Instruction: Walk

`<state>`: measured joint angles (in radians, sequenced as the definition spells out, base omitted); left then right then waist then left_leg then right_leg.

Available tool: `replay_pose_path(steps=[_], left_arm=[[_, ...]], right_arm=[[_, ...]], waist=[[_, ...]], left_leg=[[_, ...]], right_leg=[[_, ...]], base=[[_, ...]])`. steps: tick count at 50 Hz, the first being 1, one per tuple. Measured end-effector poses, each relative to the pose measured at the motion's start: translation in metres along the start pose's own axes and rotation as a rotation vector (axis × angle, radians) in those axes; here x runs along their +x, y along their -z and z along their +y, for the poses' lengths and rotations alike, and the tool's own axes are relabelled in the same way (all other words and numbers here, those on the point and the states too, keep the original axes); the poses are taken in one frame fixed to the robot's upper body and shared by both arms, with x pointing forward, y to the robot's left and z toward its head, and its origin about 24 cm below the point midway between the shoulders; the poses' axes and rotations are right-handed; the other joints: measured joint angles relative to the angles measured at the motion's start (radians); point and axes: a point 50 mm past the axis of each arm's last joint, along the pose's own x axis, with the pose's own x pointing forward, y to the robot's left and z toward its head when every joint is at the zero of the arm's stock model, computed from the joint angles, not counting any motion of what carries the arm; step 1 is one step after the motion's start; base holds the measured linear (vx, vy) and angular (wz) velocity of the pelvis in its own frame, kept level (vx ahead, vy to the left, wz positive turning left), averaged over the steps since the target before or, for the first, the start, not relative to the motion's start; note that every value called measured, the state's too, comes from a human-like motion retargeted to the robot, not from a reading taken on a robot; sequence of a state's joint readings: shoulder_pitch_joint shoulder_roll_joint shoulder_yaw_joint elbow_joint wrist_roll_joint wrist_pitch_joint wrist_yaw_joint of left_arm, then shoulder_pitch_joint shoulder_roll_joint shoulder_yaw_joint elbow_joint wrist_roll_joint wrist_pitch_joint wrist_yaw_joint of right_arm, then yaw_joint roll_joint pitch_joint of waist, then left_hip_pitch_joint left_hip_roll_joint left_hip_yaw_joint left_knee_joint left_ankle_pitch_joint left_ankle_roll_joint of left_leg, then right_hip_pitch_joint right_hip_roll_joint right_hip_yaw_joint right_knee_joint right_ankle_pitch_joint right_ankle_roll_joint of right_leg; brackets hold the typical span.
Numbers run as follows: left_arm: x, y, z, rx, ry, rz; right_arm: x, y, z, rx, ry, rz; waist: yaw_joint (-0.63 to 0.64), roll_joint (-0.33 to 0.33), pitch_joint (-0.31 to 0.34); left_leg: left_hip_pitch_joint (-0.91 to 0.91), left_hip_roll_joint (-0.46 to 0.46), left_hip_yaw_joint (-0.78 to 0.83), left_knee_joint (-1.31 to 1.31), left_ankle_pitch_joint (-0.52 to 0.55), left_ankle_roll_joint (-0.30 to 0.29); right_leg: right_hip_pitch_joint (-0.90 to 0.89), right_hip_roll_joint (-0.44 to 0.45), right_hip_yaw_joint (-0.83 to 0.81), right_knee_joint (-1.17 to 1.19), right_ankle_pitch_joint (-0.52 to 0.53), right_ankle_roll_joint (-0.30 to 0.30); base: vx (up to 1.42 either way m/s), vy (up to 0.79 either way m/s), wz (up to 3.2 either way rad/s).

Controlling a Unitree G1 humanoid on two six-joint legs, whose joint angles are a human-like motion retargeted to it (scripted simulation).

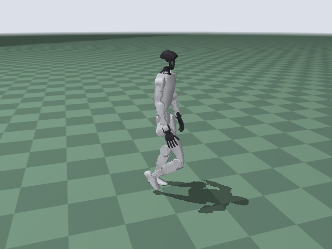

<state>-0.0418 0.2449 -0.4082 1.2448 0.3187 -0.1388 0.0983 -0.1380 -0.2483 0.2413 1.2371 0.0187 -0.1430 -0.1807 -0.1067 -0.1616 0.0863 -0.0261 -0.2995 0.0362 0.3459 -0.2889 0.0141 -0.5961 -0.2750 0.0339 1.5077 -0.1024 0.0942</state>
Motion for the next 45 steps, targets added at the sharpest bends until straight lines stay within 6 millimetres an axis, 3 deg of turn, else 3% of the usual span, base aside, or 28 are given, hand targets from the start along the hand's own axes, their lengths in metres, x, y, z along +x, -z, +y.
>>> replay_pose_path(steps=[3,5,9,15,18,20,22,25,27,32,37,45], left_arm=[[0.002,-0.006,0.014,-0.017,-0.069,-0.016],[0.004,-0.01,0.024,-0.027,-0.115,-0.031],[0.005,-0.017,0.038,-0.041,-0.176,-0.061],[0.003,-0.01,0.033,-0.059,-0.154,-0.05],[0.002,-0.007,0.025,-0.064,-0.105,-0.048],[0.002,-0.011,0.021,-0.057,-0.076,-0.064],[0.003,-0.019,0.02,-0.033,-0.06,-0.094],[0.006,-0.036,0.031,0.039,-0.063,-0.14],[0.007,-0.041,0.032,0.08,-0.058,-0.159],[0.007,-0.052,0.041,0.114,-0.045,-0.198],[0.004,-0.044,0.035,0.073,-0.025,-0.2],[0.002,-0.02,0.012,0.009,0.042,-0.111]], right_arm=[[-0.001,0.003,0.003,0.008,0.005,0.001],[-0.003,0.007,0.006,0.009,0.006,0.014],[-0.006,0.017,0.013,-0.001,0.003,0.056],[-0.014,0.039,0.018,-0.052,-0.008,0.123],[-0.018,0.048,0.018,-0.066,-0.02,0.136],[-0.018,0.05,0.015,-0.071,-0.018,0.137],[-0.017,0.049,0.008,-0.078,-0.003,0.127],[-0.012,0.039,-0.005,-0.089,0.033,0.091],[-0.01,0.034,-0.009,-0.1,0.044,0.075],[-0.005,0.019,-0.015,-0.084,0.044,0.029],[-0.006,0.017,-0.012,-0.064,0.024,0.005],[-0.006,0.013,-0.012,-0.066,0.031,-0.028]], waist=[[-0.026,0.022,-0.001],[-0.04,0.038,0.0],[-0.052,0.082,-0.011],[-0.025,0.173,-0.029],[0.004,0.238,-0.033],[0.025,0.27,-0.036],[0.048,0.277,-0.039],[0.082,0.256,-0.022],[0.107,0.248,-0.01],[0.137,0.173,0.0],[0.159,0.129,-0.005],[0.171,0.122,0.005]], left_leg=[[0.049,0.028,-0.009,-0.054,-0.004,-0.02],[0.083,0.052,-0.014,-0.082,-0.007,-0.035],[0.109,0.123,-0.002,-0.053,-0.008,-0.072],[-0.004,0.286,-0.01,0.356,0.06,-0.19],[-0.107,0.378,-0.029,0.65,0.12,-0.231],[-0.176,0.424,-0.029,0.842,0.151,-0.225],[-0.247,0.456,-0.008,1.024,0.169,-0.183],[-0.362,0.512,0.0,1.271,0.183,-0.113],[-0.437,0.554,-0.007,1.398,0.152,-0.063],[-0.659,0.504,-0.031,1.487,0.112,0.017],[-0.778,0.411,-0.004,1.361,0.083,0.021],[-0.776,0.29,-0.002,0.986,0.083,-0.068]], right_leg=[[-0.054,0.05,-0.034,-0.172,-0.059,0.016],[-0.073,0.11,-0.037,-0.324,-0.047,0.057],[-0.065,0.279,0.02,-0.617,0.109,0.164],[0.07,0.493,0.007,-0.818,0.354,0.168],[0.149,0.591,0.005,-0.882,0.396,0.168],[0.193,0.623,0.021,-0.896,0.366,0.168],[0.219,0.609,0.035,-0.881,0.24,0.141],[0.26,0.578,0.001,-0.866,-0.023,0.003],[0.276,0.575,-0.006,-0.84,-0.118,-0.042],[0.326,0.499,-0.003,-0.858,-0.184,-0.059],[0.37,0.448,0.0,-0.846,-0.218,-0.03],[0.452,0.399,-0.019,-0.802,-0.345,-0.041]], base=[[0.32,0.02,0.12],[0.34,0.02,0.24],[0.34,-0.01,0.24],[0.3,-0.12,-0.03],[0.22,-0.03,-0.14],[0.18,0.09,-0.01],[0.17,0.1,-0.01],[0.19,-0.06,0.13],[0.19,-0.09,0.25],[0.23,-0.05,0.45],[0.29,0.04,0.31],[0.32,0.05,0.05]])
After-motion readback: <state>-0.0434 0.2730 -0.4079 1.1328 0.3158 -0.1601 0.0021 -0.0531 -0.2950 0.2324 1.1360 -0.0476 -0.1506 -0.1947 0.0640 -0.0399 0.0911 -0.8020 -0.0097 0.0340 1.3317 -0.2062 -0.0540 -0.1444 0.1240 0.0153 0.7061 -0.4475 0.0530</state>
